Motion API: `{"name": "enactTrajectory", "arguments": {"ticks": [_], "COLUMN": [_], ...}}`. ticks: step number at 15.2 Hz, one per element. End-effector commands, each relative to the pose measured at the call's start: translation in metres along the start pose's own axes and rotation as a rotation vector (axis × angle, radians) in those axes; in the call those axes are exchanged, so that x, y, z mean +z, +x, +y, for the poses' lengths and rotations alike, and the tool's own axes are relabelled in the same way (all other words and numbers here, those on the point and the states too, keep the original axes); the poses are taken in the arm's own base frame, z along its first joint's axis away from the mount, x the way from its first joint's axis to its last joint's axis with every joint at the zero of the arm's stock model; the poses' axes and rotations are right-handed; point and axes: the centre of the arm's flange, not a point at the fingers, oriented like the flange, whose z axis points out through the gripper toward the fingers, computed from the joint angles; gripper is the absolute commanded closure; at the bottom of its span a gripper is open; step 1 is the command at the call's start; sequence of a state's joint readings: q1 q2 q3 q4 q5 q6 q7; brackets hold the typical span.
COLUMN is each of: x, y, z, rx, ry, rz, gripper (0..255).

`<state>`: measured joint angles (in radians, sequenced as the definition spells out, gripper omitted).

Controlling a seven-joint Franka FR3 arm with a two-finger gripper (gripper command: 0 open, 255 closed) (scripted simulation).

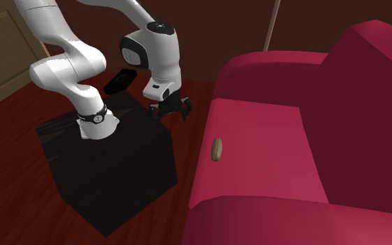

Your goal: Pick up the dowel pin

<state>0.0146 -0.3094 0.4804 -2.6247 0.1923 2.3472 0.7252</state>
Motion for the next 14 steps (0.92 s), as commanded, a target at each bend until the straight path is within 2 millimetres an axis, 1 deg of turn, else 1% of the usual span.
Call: {"name": "enactTrajectory", "arguments": {"ticks": [1,8,14], "x": [0.017,0.079,0.132], "y": [-0.004,0.004,0.018], "z": [-0.017,-0.079,-0.133], "rx": [0.044,0.187,0.309], "ry": [0.011,0.043,0.071], "rz": [-0.005,-0.025,-0.041], "gripper": [0,0,0]}}
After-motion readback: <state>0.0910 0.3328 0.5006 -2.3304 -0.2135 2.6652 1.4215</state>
